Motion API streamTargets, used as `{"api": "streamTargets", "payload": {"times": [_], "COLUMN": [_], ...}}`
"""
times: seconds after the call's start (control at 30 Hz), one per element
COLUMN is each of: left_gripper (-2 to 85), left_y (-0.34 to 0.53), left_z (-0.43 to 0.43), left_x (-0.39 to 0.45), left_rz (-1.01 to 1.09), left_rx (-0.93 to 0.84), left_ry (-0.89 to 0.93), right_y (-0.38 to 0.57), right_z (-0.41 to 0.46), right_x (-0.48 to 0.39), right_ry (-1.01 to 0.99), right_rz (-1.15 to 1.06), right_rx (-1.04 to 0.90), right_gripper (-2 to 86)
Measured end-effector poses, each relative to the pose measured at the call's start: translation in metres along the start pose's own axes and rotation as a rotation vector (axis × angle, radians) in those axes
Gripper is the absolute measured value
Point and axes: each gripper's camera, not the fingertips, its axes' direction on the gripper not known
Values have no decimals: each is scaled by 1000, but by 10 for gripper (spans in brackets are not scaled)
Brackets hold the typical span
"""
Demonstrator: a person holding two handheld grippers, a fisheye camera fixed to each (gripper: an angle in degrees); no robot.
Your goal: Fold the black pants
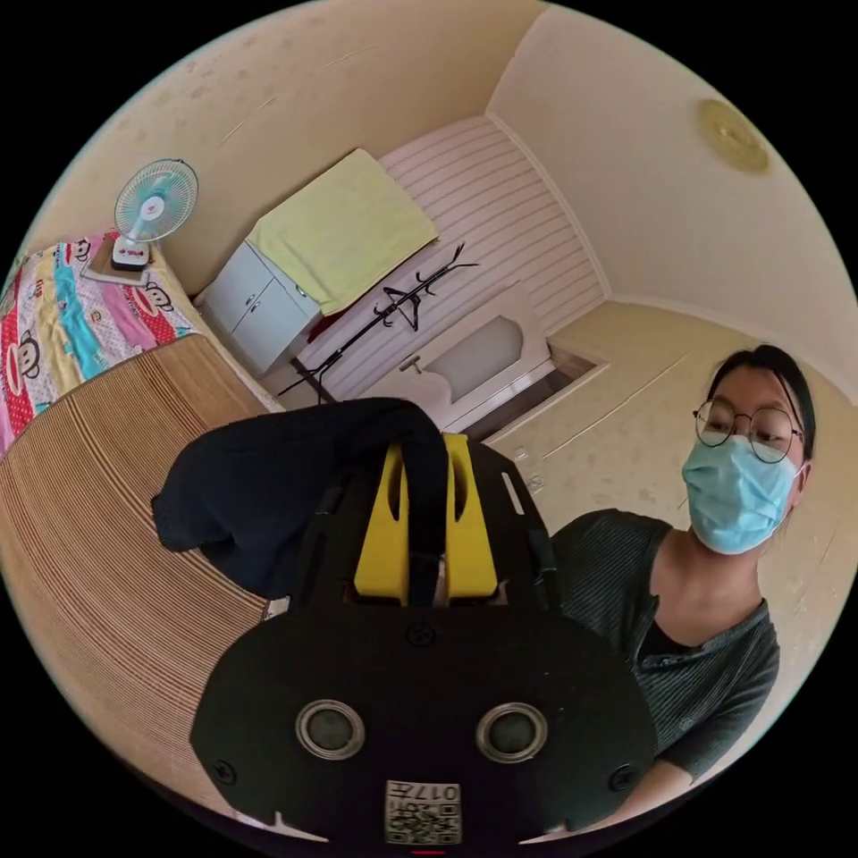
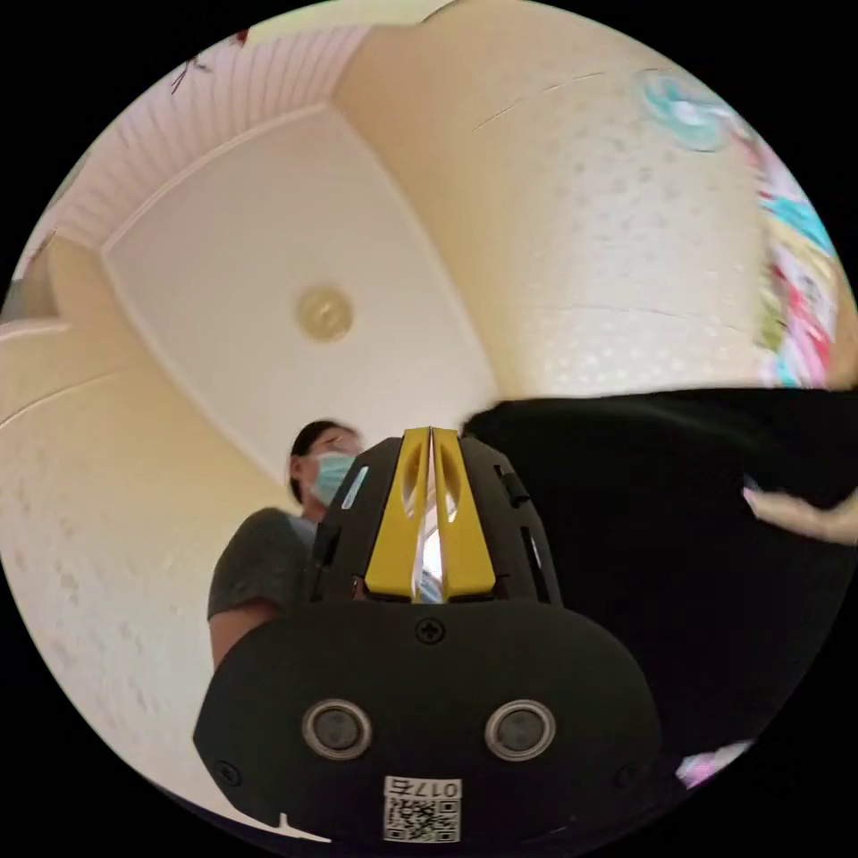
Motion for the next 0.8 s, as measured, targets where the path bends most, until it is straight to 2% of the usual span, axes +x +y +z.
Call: {"api": "streamTargets", "payload": {"times": [0.03, 0.1, 0.2, 0.23, 0.33, 0.37, 0.4, 0.47, 0.57, 0.63, 0.67, 0.7, 0.77, 0.8], "left_gripper": [56, 57, 59, 60, 59, 59, 59, 60, 60, 60, 60, 60, 61, 62], "left_y": [-3, -15, -23, -24, -26, -26, -26, -25, -25, -24, -24, -24, -26, -27], "left_z": [5, 23, 44, 46, 53, 53, 51, 45, 38, 34, 30, 25, 13, 1], "left_x": [3, 18, 35, 38, 55, 62, 70, 82, 105, 119, 128, 135, 146, 154], "left_rz": [3, 30, 43, 43, 63, 75, 85, 101, 143, 168, 181, 188, 205, 220], "left_rx": [5, 12, 21, 29, 88, 109, 136, 179, 214, 224, 231, 237, 255, 278], "left_ry": [-1, -34, -94, -103, -166, -189, -203, -215, -209, -206, -201, -192, -175, -174], "right_y": [30, 76, 143, 162, 181, 182, 181, 180, 181, 180, 179, 178, 177, 174], "right_z": [-26, -57, -79, -77, -55, -49, -36, -14, 19, 27, 29, 34, 44, 52], "right_x": [10, 29, 50, 51, 44, 44, 44, 42, 32, 35, 36, 39, 31, 14], "right_ry": [124, 202, 67, 78, 177, 190, 232, 303, 257, 120, 69, -55, -195, -282], "right_rz": [136, 373, 504, 522, 478, 492, 545, 593, 437, 327, 307, 287, 236, 126], "right_rx": [90, 239, 478, 545, 536, 509, 426, 302, 217, 220, 217, 189, 121, 53], "right_gripper": [70, 129, 160, 170, 202, 240, 315, 332, 312, 273, 215, 99, 51, 40]}}
